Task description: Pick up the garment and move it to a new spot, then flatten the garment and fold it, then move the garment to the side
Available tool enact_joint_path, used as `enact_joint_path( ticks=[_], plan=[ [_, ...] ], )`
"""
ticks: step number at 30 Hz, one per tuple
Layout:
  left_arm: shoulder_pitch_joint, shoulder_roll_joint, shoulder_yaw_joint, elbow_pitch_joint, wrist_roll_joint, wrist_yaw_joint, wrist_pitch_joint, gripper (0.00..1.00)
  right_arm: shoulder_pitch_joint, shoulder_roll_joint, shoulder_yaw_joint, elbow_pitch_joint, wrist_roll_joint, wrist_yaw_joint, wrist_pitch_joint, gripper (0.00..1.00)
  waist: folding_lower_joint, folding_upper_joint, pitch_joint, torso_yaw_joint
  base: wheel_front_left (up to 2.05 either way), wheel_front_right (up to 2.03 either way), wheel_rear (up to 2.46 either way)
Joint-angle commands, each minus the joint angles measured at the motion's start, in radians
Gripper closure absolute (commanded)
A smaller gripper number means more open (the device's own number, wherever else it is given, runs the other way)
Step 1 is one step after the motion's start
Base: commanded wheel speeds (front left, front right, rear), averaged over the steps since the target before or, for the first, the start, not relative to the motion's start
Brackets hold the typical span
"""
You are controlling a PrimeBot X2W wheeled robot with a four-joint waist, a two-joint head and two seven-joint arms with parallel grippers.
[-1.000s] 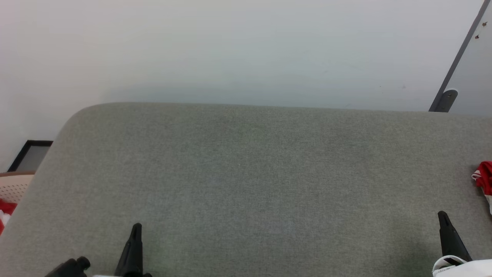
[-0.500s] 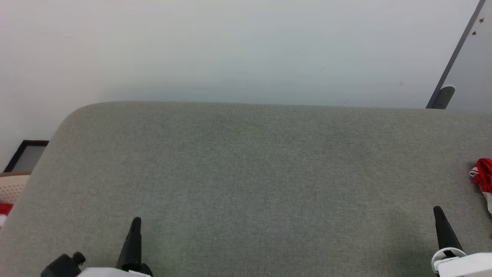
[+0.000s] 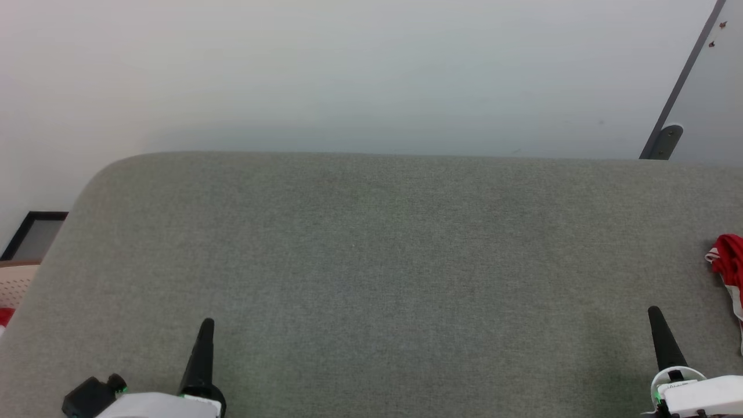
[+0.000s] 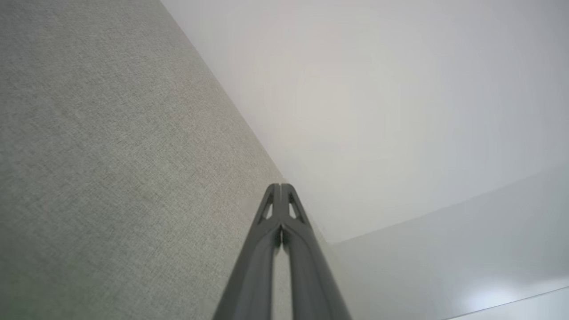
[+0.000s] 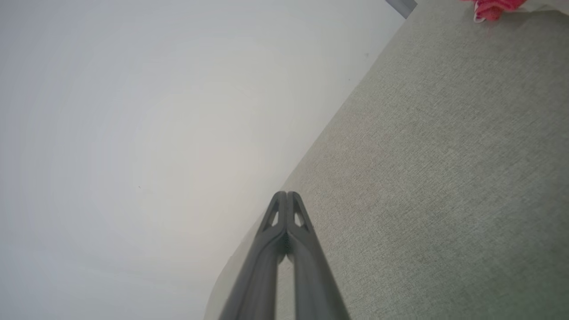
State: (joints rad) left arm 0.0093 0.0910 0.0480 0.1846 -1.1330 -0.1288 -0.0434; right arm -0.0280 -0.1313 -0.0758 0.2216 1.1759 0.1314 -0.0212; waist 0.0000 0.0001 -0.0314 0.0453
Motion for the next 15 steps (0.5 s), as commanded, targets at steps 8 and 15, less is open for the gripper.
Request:
enact_joint_path(
  ticks=[8,15],
  plan=[
    [-0.036,-0.003,0.011,0.004,-0.088,-0.002,0.024,1.00,-0.032,0.011,-0.011,-0.002,0.075,-0.001,0.023,1.00,0.0000,-0.0001,0.004,-0.006,0.00,0.00,0.00],
    [-0.049,-0.006,0.016,0.012,-0.151,-0.002,0.043,1.00,-0.039,0.023,-0.016,0.002,0.131,-0.001,0.041,1.00,0.0000,-0.0001,0.008,-0.011,0.00,0.00,0.00]
  ],
)
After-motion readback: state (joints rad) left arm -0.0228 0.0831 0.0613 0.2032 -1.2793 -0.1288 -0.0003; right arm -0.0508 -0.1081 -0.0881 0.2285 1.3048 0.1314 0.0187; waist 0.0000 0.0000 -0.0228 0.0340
